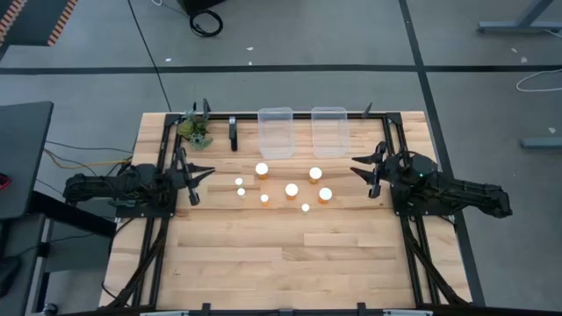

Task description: Pick and place medicine bottles into bin by pill shape (circle, oval)

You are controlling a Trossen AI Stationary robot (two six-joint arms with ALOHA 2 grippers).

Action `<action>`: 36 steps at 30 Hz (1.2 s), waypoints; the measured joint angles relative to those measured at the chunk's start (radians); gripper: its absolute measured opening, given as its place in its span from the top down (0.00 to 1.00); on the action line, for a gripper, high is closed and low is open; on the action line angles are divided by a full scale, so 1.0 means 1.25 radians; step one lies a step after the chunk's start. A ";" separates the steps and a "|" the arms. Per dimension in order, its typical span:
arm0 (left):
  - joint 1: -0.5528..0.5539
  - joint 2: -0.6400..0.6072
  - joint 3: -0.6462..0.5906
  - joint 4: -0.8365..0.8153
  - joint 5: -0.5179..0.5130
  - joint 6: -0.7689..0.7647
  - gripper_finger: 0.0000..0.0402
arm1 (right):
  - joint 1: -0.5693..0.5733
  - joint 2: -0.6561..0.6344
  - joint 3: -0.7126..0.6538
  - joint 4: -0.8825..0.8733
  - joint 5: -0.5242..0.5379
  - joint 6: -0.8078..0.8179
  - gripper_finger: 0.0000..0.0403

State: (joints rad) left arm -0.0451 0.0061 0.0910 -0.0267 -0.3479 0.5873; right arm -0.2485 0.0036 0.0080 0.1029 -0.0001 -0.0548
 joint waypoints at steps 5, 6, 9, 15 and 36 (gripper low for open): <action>0.000 0.000 0.000 0.000 0.000 0.046 0.93 | 0.000 0.000 0.000 0.039 0.001 0.076 0.61; 0.000 0.000 0.000 0.000 0.000 0.042 0.93 | 0.000 0.000 0.000 0.043 0.001 0.087 0.61; 0.000 0.000 0.000 0.000 0.000 0.040 0.92 | 0.000 0.000 0.000 0.043 0.000 0.109 0.61; 0.000 0.000 0.000 0.000 0.001 -0.033 0.92 | 0.000 0.000 0.000 0.043 -0.012 0.146 0.61; 0.000 0.000 0.000 0.035 0.001 -0.565 0.93 | 0.002 0.000 0.000 0.043 0.007 0.382 0.61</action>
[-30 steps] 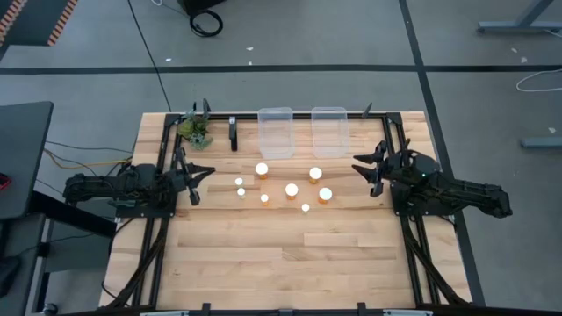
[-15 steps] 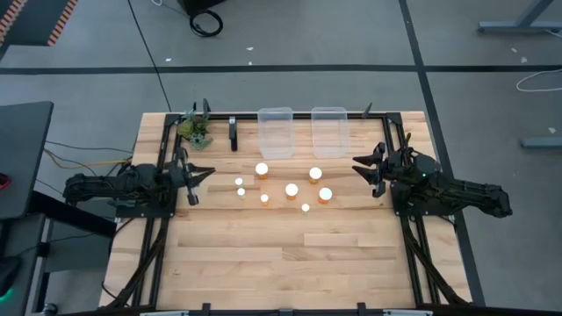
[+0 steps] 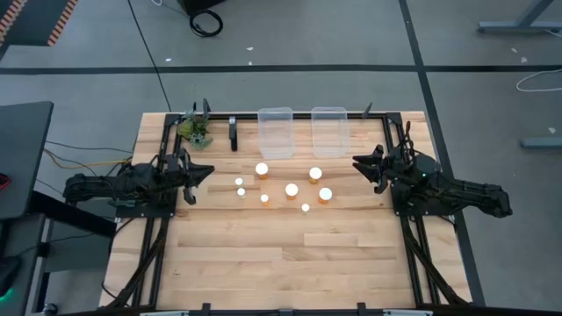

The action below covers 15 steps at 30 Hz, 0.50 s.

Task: Pick and place medicine bottles into bin by pill shape (circle, oval)
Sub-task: Put the bottom right big orange pill into the right transparent bin

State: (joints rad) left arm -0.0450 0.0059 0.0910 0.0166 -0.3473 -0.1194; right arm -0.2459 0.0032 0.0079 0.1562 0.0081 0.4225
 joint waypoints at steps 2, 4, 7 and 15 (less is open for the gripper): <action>0.000 0.000 0.000 0.000 0.000 0.000 0.94 | 0.000 0.001 0.000 0.000 0.001 0.001 0.61; 0.000 0.000 0.000 -0.001 0.000 0.000 0.94 | 0.000 0.006 0.000 0.000 0.002 0.009 0.61; 0.000 0.000 0.000 -0.001 0.000 0.001 0.94 | 0.000 0.026 0.000 0.000 0.002 0.044 0.61; 0.000 0.000 0.000 -0.001 0.000 0.001 0.92 | 0.000 0.099 0.000 0.001 0.011 0.062 0.61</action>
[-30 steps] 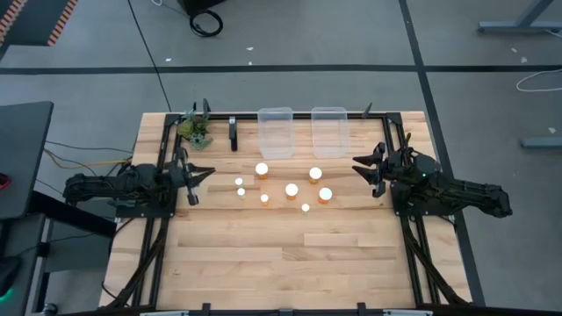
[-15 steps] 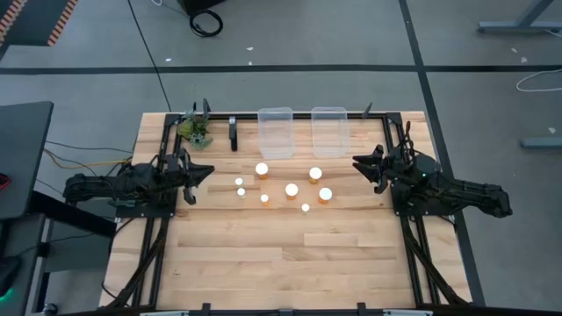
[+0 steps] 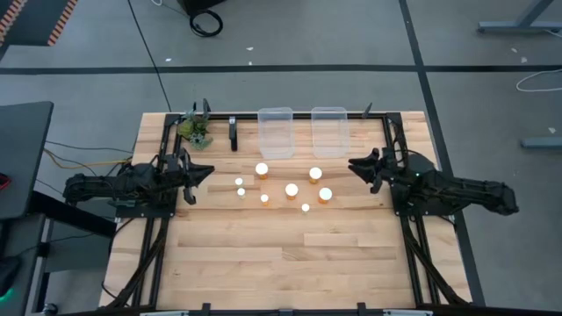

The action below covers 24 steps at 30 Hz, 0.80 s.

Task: Pick and place medicine bottles into bin by pill shape (circle, oval)
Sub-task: Put the bottom right big orange pill into the right transparent bin

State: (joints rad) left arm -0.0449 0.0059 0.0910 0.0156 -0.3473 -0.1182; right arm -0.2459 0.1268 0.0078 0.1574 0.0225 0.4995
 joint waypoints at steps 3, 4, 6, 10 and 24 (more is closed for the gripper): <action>0.000 0.000 0.000 0.000 0.000 -0.001 0.92 | 0.000 0.018 0.000 0.011 0.006 -0.001 0.61; 0.000 0.000 0.000 0.000 0.000 -0.001 0.92 | 0.000 0.023 0.000 0.018 0.006 -0.001 0.61; 0.000 0.000 0.000 0.000 0.000 -0.001 0.93 | 0.000 0.030 0.000 0.034 0.006 -0.001 0.61; 0.000 0.000 0.000 0.000 0.000 -0.001 0.94 | 0.000 0.035 0.000 0.050 0.006 -0.001 0.61; 0.000 0.000 0.000 0.000 0.000 -0.001 0.91 | 0.074 0.035 0.000 0.050 0.044 0.025 0.61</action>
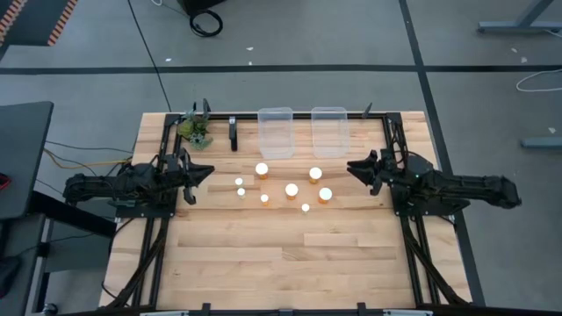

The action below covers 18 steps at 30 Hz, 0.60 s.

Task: Pick and place medicine bottles into bin by pill shape (circle, oval)
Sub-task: Put the bottom right big orange pill into the right transparent bin

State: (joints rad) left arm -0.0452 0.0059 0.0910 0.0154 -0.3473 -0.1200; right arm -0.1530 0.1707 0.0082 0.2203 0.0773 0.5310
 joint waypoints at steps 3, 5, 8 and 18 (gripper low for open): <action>0.000 0.000 0.000 0.000 0.000 0.000 0.92 | 0.034 0.000 0.000 0.002 0.035 -0.003 0.61; 0.000 0.000 0.000 0.000 0.000 0.000 0.92 | 0.056 0.000 0.000 0.014 0.053 -0.010 0.61; 0.000 0.000 0.000 0.000 0.000 0.000 0.93 | 0.089 0.000 0.000 0.042 0.075 -0.028 0.61; 0.000 0.000 0.000 0.000 0.000 0.000 0.91 | 0.161 0.002 0.000 0.064 0.126 -0.039 0.61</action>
State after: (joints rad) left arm -0.0448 0.0060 0.0910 0.0154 -0.3473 -0.1196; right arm 0.0480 0.1731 0.0082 0.3002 0.2352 0.4823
